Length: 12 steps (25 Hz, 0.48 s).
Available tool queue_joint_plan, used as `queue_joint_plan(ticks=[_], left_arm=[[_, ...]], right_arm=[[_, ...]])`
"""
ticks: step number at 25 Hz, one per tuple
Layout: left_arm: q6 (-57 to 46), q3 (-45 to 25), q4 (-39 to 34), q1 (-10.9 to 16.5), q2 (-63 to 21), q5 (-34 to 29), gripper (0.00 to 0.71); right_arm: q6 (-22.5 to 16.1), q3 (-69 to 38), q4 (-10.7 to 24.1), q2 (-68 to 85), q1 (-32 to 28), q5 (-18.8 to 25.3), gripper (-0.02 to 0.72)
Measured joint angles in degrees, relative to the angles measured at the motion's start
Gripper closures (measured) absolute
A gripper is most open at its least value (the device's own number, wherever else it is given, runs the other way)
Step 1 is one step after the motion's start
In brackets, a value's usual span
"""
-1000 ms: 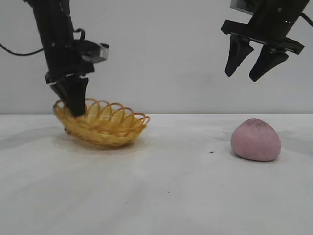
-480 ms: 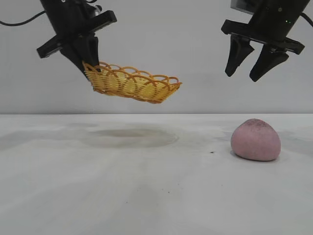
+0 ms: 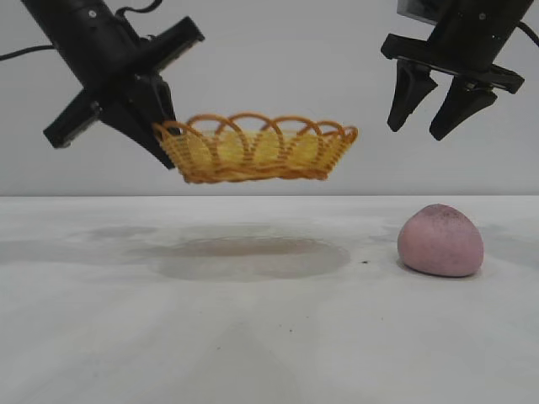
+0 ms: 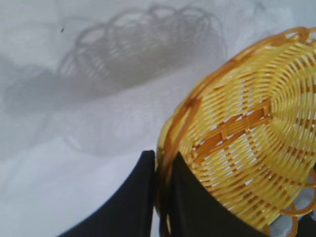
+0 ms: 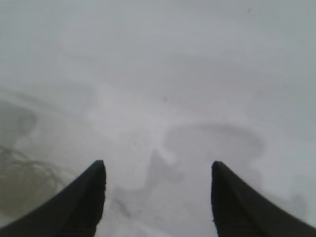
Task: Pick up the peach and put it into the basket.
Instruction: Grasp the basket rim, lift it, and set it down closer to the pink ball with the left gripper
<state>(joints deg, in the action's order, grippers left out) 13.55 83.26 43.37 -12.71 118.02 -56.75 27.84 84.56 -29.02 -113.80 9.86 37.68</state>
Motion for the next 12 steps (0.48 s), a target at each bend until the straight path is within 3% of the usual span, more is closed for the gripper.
queue_joint_plan(ticks=[6, 12], left_arm=[[1.8, -5.8, 0.8, -4.2, 0.0, 10.1, 0.71], [1.9, -5.9, 0.4, -5.0, 0.0, 12.4, 0.71]], right_arm=[[0.0, 0.0, 0.0, 0.0, 0.0, 0.0, 0.307], [0.0, 0.0, 0.0, 0.0, 0.0, 0.1, 0.307]])
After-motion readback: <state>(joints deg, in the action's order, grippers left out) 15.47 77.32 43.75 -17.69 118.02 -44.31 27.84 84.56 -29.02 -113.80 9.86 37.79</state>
